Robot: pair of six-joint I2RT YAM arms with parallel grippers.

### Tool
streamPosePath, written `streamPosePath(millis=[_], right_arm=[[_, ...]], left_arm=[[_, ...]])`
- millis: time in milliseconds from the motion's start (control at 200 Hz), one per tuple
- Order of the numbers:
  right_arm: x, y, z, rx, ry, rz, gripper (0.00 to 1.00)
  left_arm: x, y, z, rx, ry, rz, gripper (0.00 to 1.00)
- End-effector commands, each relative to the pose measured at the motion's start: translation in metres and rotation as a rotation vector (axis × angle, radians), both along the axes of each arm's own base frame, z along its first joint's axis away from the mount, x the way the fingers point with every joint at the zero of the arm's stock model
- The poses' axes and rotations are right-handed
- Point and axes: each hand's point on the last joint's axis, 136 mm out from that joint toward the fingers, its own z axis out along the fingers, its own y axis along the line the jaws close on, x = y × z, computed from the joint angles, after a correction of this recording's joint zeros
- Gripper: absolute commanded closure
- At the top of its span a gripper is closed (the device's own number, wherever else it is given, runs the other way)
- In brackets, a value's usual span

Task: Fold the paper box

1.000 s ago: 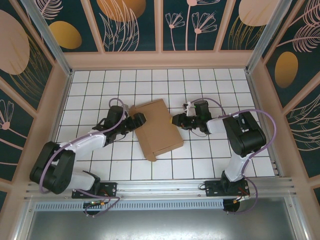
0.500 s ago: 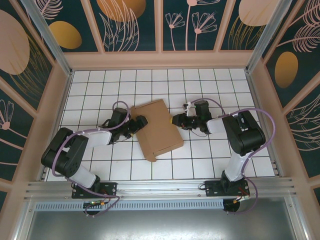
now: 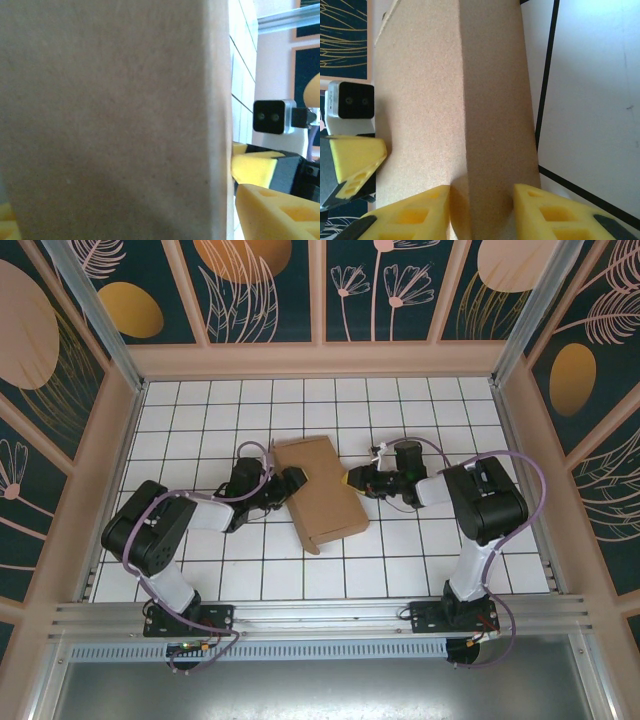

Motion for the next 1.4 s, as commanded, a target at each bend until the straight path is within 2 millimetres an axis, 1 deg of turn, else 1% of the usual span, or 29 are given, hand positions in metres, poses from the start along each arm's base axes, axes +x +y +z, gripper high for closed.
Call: streamPosePath(millis=[0, 105, 180, 230, 290, 350, 420, 460, 475, 485, 490, 556, 561, 566, 611, 696, 746, 826, 851, 876, 951, 1001, 1121, 1176, 1261, 1396], right_arm=[[-0.032, -0.021, -0.067, -0.137, 0.244, -0.064, 0.65], [-0.03, -0.019, -0.063, -0.128, 0.234, -0.061, 0.65], [-0.028, -0.021, -0.059, -0.147, 0.212, -0.069, 0.63], [-0.025, -0.024, -0.053, -0.17, 0.187, -0.085, 0.6], [-0.02, -0.029, -0.042, -0.197, 0.15, -0.111, 0.53], [-0.012, -0.034, -0.026, -0.229, 0.098, -0.141, 0.46], [-0.004, -0.041, -0.002, -0.273, 0.013, -0.174, 0.41], [0.001, -0.044, 0.013, -0.305, -0.055, -0.191, 0.4], [0.002, -0.045, 0.022, -0.314, -0.092, -0.195, 0.39], [0.003, -0.046, 0.024, -0.327, -0.106, -0.195, 0.39], [0.003, -0.046, 0.025, -0.333, -0.114, -0.195, 0.39], [0.006, -0.047, 0.056, -0.395, -0.265, -0.204, 0.39], [0.006, -0.047, 0.059, -0.399, -0.276, -0.204, 0.39], [0.006, -0.046, 0.061, -0.402, -0.29, -0.203, 0.39], [0.002, -0.04, 0.082, -0.425, -0.403, -0.184, 0.4], [-0.019, -0.01, 0.119, -0.414, -0.681, -0.064, 0.39], [-0.041, 0.014, 0.138, -0.415, -0.876, 0.033, 0.38], [-0.077, 0.047, 0.154, -0.432, -1.161, 0.185, 0.34], [-0.086, 0.057, 0.156, -0.436, -1.218, 0.22, 0.33], [-0.091, 0.064, 0.16, -0.437, -1.257, 0.238, 0.31], [-0.095, 0.083, 0.164, -0.448, -1.291, 0.278, 0.27], [-0.095, 0.094, 0.16, -0.48, -1.31, 0.305, 0.25], [-0.099, 0.12, 0.15, -0.534, -1.36, 0.372, 0.2], [-0.099, 0.13, 0.142, -0.549, -1.348, 0.4, 0.2], [-0.108, 0.144, 0.139, -0.544, -1.367, 0.44, 0.18], [-0.109, 0.155, 0.134, -0.584, -1.377, 0.437, 0.18]], left_arm=[[-0.004, -0.019, 0.033, -0.09, -0.088, -0.078, 0.3], [-0.004, -0.019, 0.032, -0.09, -0.086, -0.079, 0.41], [-0.003, -0.017, 0.032, -0.074, -0.087, -0.067, 0.46], [-0.002, -0.015, 0.034, -0.058, -0.091, -0.059, 0.5], [-0.001, -0.01, 0.036, -0.037, -0.092, -0.037, 0.53], [0.001, -0.005, 0.041, -0.024, -0.094, -0.013, 0.55], [0.003, 0.001, 0.047, -0.008, -0.087, 0.023, 0.57], [0.005, 0.005, 0.052, 0.004, -0.085, 0.047, 0.57], [0.006, 0.008, 0.053, 0.01, -0.083, 0.058, 0.57], [0.007, 0.009, 0.057, 0.012, -0.091, 0.067, 0.57], [0.006, 0.01, 0.055, 0.019, -0.082, 0.07, 0.57], [0.011, 0.022, 0.066, 0.071, -0.086, 0.13, 0.59], [0.01, 0.024, 0.064, 0.082, -0.075, 0.135, 0.59], [0.011, 0.024, 0.068, 0.08, -0.085, 0.14, 0.58], [0.013, 0.034, 0.074, 0.119, -0.081, 0.19, 0.58], [0.013, 0.051, 0.091, 0.137, -0.085, 0.276, 0.61], [0.012, 0.057, 0.101, 0.117, -0.084, 0.32, 0.64], [0.01, 0.067, 0.111, 0.098, -0.066, 0.392, 0.66], [0.01, 0.071, 0.114, 0.096, -0.059, 0.412, 0.68], [0.009, 0.073, 0.116, 0.095, -0.052, 0.427, 0.68], [0.008, 0.08, 0.122, 0.101, -0.03, 0.468, 0.71], [0.006, 0.084, 0.123, 0.108, -0.01, 0.489, 0.74], [0.002, 0.091, 0.126, 0.127, 0.017, 0.523, 0.76], [0.0, 0.095, 0.128, 0.131, 0.014, 0.54, 0.77], [-0.002, 0.103, 0.131, 0.143, -0.002, 0.566, 0.77], [-0.004, 0.109, 0.135, 0.147, -0.005, 0.593, 0.78]])
